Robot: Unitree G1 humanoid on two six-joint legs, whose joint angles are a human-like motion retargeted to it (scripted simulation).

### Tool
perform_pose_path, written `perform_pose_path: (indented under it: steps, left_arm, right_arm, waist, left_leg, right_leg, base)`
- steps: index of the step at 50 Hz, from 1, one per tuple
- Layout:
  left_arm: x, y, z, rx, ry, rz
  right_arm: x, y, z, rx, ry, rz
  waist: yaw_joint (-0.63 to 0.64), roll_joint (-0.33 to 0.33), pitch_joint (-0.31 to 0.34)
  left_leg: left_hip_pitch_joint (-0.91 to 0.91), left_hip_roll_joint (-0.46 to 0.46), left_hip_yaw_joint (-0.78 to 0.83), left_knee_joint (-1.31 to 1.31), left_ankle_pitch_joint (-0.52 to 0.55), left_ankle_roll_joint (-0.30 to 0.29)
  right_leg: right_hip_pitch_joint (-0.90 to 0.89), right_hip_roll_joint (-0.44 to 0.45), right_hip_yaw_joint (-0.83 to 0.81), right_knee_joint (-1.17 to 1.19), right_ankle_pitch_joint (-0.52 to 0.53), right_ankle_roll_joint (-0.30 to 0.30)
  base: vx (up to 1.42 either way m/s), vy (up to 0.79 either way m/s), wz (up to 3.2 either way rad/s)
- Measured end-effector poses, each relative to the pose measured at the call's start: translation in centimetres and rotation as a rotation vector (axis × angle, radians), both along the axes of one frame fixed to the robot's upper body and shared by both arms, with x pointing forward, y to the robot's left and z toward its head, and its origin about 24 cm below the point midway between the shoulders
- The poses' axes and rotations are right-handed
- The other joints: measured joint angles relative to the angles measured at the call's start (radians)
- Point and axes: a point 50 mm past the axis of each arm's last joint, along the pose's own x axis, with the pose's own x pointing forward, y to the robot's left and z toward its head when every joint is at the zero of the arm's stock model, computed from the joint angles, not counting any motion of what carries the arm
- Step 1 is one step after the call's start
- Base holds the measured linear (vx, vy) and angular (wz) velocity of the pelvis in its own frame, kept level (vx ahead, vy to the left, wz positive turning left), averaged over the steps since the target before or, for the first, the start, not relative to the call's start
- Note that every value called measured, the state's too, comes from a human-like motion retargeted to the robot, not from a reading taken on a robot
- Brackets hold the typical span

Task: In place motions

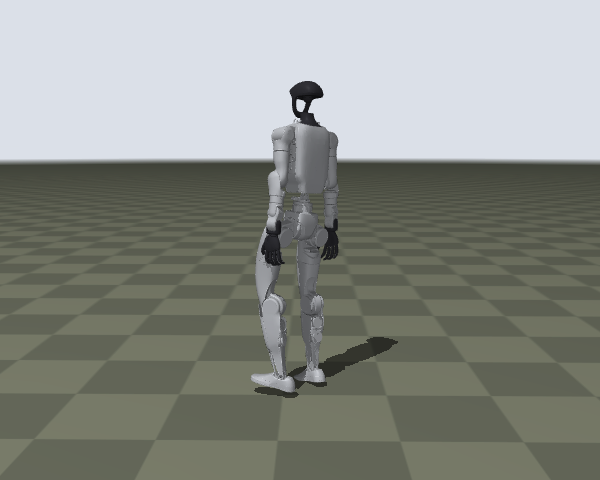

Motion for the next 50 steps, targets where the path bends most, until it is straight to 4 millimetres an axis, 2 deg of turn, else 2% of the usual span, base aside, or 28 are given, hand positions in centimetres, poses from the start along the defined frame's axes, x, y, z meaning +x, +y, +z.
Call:
perform_pose_path:
  steps: [3, 5, 6, 7, 12, 15, 18, 20, 25, 28, 32, 33, 35, 37, 40, 45, 50]
  left_arm:
    - [-1.6, 0.0, 0.1, -0.012, 0.06, 0.035]
    - [-2.6, 0.2, 0.2, -0.004, 0.084, 0.042]
    - [-3.2, 0.3, 0.3, 0.004, 0.098, 0.039]
    - [-3.7, 0.3, 0.4, 0.009, 0.113, 0.035]
    - [-6.9, -0.4, 0.9, -0.047, 0.209, 0.043]
    - [-8.7, -0.8, 1.3, -0.094, 0.255, 0.059]
    - [-9.9, -0.6, 1.7, -0.096, 0.289, 0.065]
    - [-10.5, -0.3, 1.9, -0.081, 0.307, 0.072]
    - [-10.5, 0.1, 2.0, -0.06, 0.299, 0.11]
    - [-9.9, 0.3, 1.8, -0.052, 0.272, 0.123]
    - [-8.6, 0.8, 1.5, -0.037, 0.228, 0.114]
    - [-8.1, 1.0, 1.4, -0.035, 0.212, 0.107]
    - [-6.9, 1.2, 1.2, -0.035, 0.176, 0.09]
    - [-5.9, 1.5, 1.0, -0.033, 0.144, 0.077]
    - [-4.4, 1.7, 0.8, -0.033, 0.105, 0.056]
    - [-0.8, 2.7, 0.6, 0.009, 0.019, -0.01]
    - [2.1, 2.3, 0.4, 0.002, -0.008, -0.164]
  right_arm:
    - [4.1, 0.5, 0.2, 0.046, -0.085, 0.043]
    - [7.0, 1.2, 0.6, 0.069, -0.156, 0.085]
    - [8.5, 1.5, 0.8, 0.079, -0.195, 0.104]
    - [9.9, 1.8, 1.2, 0.09, -0.233, 0.121]
    - [17.1, 3.7, 3.6, 0.134, -0.435, 0.185]
    - [20.8, 4.9, 5.5, 0.152, -0.567, 0.239]
    - [23.2, 5.6, 7.2, 0.143, -0.655, 0.325]
    - [24.0, 5.9, 7.7, 0.131, -0.689, 0.365]
    - [24.0, 6.7, 7.8, 0.146, -0.706, 0.366]
    - [23.1, 6.4, 7.2, 0.126, -0.7, 0.38]
    - [21.0, 5.4, 5.8, 0.072, -0.634, 0.373]
    - [20.5, 5.1, 5.5, 0.069, -0.615, 0.359]
    - [19.4, 4.7, 4.9, 0.076, -0.58, 0.319]
    - [18.5, 4.5, 4.4, 0.091, -0.551, 0.273]
    - [17.3, 4.5, 3.8, 0.105, -0.52, 0.241]
    - [15.9, 3.8, 3.3, 0.093, -0.532, 0.227]
    - [11.2, 2.7, 1.6, 0.073, -0.384, 0.255]
  waist:
    - [-0.006, -0.025, 0.027]
    - [0.006, -0.045, 0.04]
    - [0.027, -0.055, 0.048]
    - [0.047, -0.061, 0.054]
    - [0.125, -0.05, 0.065]
    - [0.153, -0.046, 0.066]
    - [0.178, -0.044, 0.066]
    - [0.184, -0.048, 0.063]
    - [0.165, -0.048, 0.047]
    - [0.149, -0.047, 0.022]
    - [0.095, -0.02, -0.027]
    - [0.086, -0.013, -0.034]
    - [0.078, -0.007, -0.039]
    - [0.07, 0.002, -0.04]
    - [0.014, 0.0, -0.045]
    - [0.039, -0.026, -0.013]
    - [0.052, -0.024, -0.042]
  left_leg:
    - [-0.127, 0.034, -0.047, 0.24, 0.129, -0.007]
    - [-0.219, 0.041, -0.059, 0.387, 0.236, 0.031]
    - [-0.263, 0.042, -0.05, 0.461, 0.253, 0.064]
    - [-0.306, 0.048, -0.042, 0.536, 0.255, 0.086]
    - [-0.529, 0.113, -0.002, 0.897, 0.127, 0.13]
    - [-0.631, 0.125, 0.003, 1.036, 0.087, 0.141]
    - [-0.669, 0.135, 0.01, 1.086, 0.072, 0.138]
    - [-0.656, 0.138, 0.02, 1.068, 0.074, 0.132]
    - [-0.505, 0.075, 0.013, 0.822, 0.104, 0.087]
    - [-0.377, 0.017, 0.007, 0.581, 0.125, 0.052]
    - [-0.23, -0.04, -0.046, 0.251, 0.138, 0.035]
    - [-0.192, -0.052, -0.062, 0.171, 0.12, 0.027]
    - [-0.116, -0.077, -0.076, 0.042, 0.007, 0.027]
    - [-0.061, -0.084, -0.068, -0.067, -0.036, 0.035]
    - [-0.045, -0.098, -0.117, -0.144, 0.006, 0.023]
    - [-0.03, -0.123, -0.097, -0.173, 0.013, 0.05]
    - [-0.018, -0.129, -0.094, -0.179, -0.005, 0.081]
  right_leg:
    - [0.009, -0.034, -0.015, -0.003, -0.003, 0.0]
    - [0.007, -0.055, -0.014, -0.002, -0.007, 0.0]
    - [0.006, -0.066, -0.007, 0.0, -0.006, 0.0]
    - [0.006, -0.073, -0.005, 0.0, -0.006, -0.002]
    - [-0.001, -0.072, -0.027, -0.005, -0.005, -0.024]
    - [-0.009, -0.072, -0.029, -0.004, -0.007, -0.035]
    - [-0.01, -0.068, -0.028, -0.003, -0.009, -0.045]
    - [-0.007, -0.071, -0.034, 0.0, -0.013, -0.047]
    - [0.016, -0.069, -0.057, -0.004, -0.024, -0.039]
    - [0.025, -0.066, -0.066, -0.016, -0.031, -0.029]
    - [0.029, -0.029, -0.104, -0.032, -0.043, -0.017]
    - [0.028, -0.017, -0.111, -0.033, -0.047, -0.016]
    - [0.029, -0.002, -0.115, -0.034, -0.054, -0.013]
    - [0.034, 0.015, -0.114, -0.033, -0.059, -0.01]
    - [0.033, 0.01, -0.159, -0.031, -0.063, -0.001]
    - [0.033, -0.013, -0.168, -0.013, -0.08, 0.01]
    - [0.014, -0.018, -0.154, 0.057, -0.129, 0.018]
  base:
    - [-0.25, -0.04, 0.35]
    - [-0.28, -0.07, 0.31]
    - [-0.26, -0.1, -0.05]
    - [-0.17, -0.06, -0.18]
    - [-0.13, -0.02, -0.11]
    - [-0.06, -0.01, -0.1]
    - [0.0, -0.06, -0.06]
    - [0.05, -0.06, 0.13]
    - [0.08, -0.05, 0.28]
    - [0.14, -0.03, 0.28]
    - [0.18, -0.07, 0.58]
    - [0.16, -0.1, 0.41]
    - [0.18, -0.09, 0.19]
    - [0.23, -0.08, 0.12]
    - [0.12, -0.08, 0.56]
    - [0.15, -0.08, -0.04]
    - [0.31, 0.03, -0.23]
